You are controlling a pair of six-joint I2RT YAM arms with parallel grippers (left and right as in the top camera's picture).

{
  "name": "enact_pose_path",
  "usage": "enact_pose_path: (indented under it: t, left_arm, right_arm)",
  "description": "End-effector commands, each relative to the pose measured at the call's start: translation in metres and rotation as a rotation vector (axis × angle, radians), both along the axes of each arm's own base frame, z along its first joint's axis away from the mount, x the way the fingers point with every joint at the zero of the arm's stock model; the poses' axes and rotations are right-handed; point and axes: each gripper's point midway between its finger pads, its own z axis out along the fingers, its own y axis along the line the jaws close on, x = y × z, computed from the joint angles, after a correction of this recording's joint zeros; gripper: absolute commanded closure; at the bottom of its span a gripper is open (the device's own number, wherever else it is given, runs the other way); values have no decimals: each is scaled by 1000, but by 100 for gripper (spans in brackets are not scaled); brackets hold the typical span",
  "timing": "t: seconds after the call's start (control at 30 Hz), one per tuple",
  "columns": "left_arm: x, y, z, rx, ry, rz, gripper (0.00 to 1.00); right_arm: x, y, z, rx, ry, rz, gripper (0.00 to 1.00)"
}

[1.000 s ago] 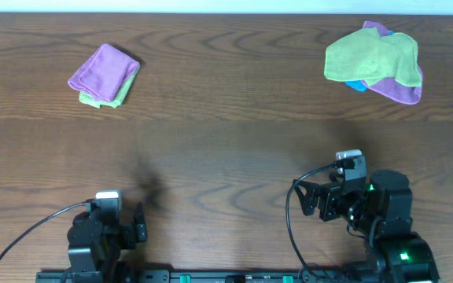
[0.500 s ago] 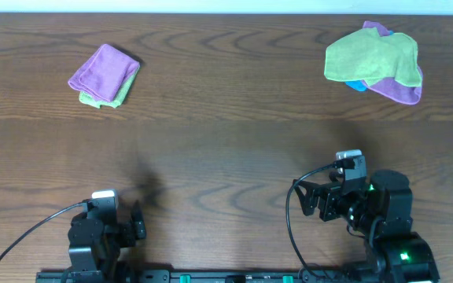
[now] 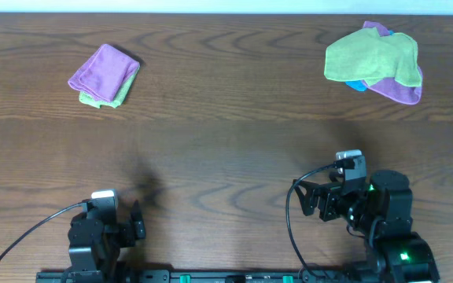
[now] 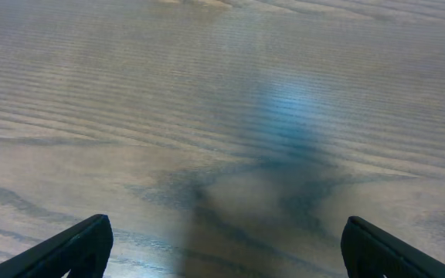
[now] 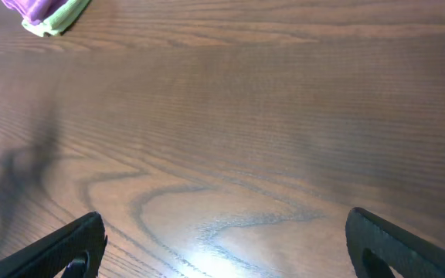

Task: Fold the cloth

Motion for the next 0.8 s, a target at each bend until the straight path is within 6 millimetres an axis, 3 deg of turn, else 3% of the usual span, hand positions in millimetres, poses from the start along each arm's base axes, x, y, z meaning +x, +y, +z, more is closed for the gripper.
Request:
enact_pose_path:
  t: [0.0,0.07,0.23,0.37,0.77]
  left_arm:
    - [-6,3,-22,7,64,16,5]
    - [-6,3,-22,7,64,16,5]
    - [-6,3,-22,7,64,16,4]
    - [-6,3,-22,7,64,15,5]
    - [-6,3,-22,7,64,15,5]
  right_arm:
    - [-4,-1,3,10,-13,-5,1]
    - [-8,-2,6,4,-25,-10,1]
    - [-11,-38,3,-178,-129,-127,1]
    - [-13,-50,-12,-250,-190,-134,1]
    - [-15,-61,-56,-305,-221,-152,1]
